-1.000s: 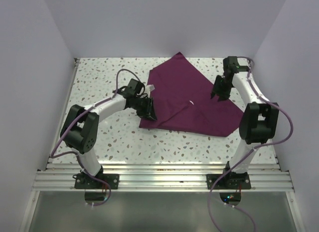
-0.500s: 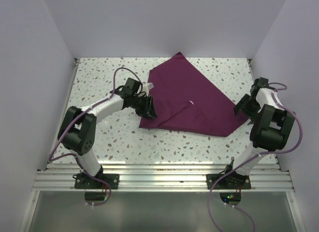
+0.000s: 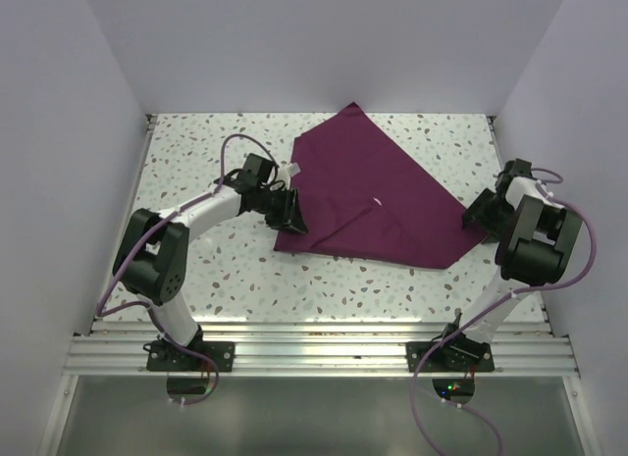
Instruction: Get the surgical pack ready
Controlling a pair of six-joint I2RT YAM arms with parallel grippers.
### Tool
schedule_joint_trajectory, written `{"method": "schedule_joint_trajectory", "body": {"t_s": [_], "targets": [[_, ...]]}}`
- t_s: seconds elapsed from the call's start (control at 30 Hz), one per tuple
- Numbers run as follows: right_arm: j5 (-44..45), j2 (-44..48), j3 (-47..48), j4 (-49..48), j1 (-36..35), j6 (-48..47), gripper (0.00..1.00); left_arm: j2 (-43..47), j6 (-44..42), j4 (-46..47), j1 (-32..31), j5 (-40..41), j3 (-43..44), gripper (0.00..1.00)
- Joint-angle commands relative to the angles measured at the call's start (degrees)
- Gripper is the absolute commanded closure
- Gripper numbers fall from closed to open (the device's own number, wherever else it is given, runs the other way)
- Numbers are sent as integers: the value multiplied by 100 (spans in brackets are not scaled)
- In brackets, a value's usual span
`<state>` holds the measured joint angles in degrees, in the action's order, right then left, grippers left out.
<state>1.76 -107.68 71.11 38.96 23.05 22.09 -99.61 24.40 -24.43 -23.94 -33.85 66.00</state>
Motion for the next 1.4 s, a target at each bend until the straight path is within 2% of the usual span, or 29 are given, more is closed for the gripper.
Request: {"method": "schedule_joint_trajectory", "body": {"t_s": [0.0, 0.07, 0.1, 0.27, 0.37, 0.4, 0.47, 0.67, 0.73, 1.07, 1.37], "targets": [[-158, -367, -18, -380, 103, -257, 31, 241, -67, 219, 65, -105, 10, 64], [-167, -473, -53, -424, 103, -345, 33, 241, -58, 175, 65, -70, 36, 64], [-306, -499, -54, -468, 112, -398, 39, 249, -58, 158, 74, -70, 45, 64], [-650, -552, -106, -644, 103, -512, 52, 223, -32, 140, 83, -52, 80, 64], [-869, -561, -98, -697, 103, -442, 66, 179, -6, 87, 83, -52, 141, 64], [-905, -544, -80, -679, 103, -425, 74, 170, 3, 87, 83, -35, 176, 64], [-958, -491, -10, -636, 103, -407, 77, 144, 12, 17, 83, -17, 299, 64], [-1160, -70, 254, -249, 103, -337, 97, 39, 38, -97, 83, -87, 554, 64], [-1213, 211, 272, -100, 103, -267, 100, 12, 56, -150, 83, -78, 598, 65], [-1608, 1196, 280, 428, 68, -161, 100, -85, 451, 60, -101, -351, 880, 67], [-1872, 1530, 834, 735, -520, 111, 100, -497, 1066, 491, -1094, -289, 1416, 70]]}}
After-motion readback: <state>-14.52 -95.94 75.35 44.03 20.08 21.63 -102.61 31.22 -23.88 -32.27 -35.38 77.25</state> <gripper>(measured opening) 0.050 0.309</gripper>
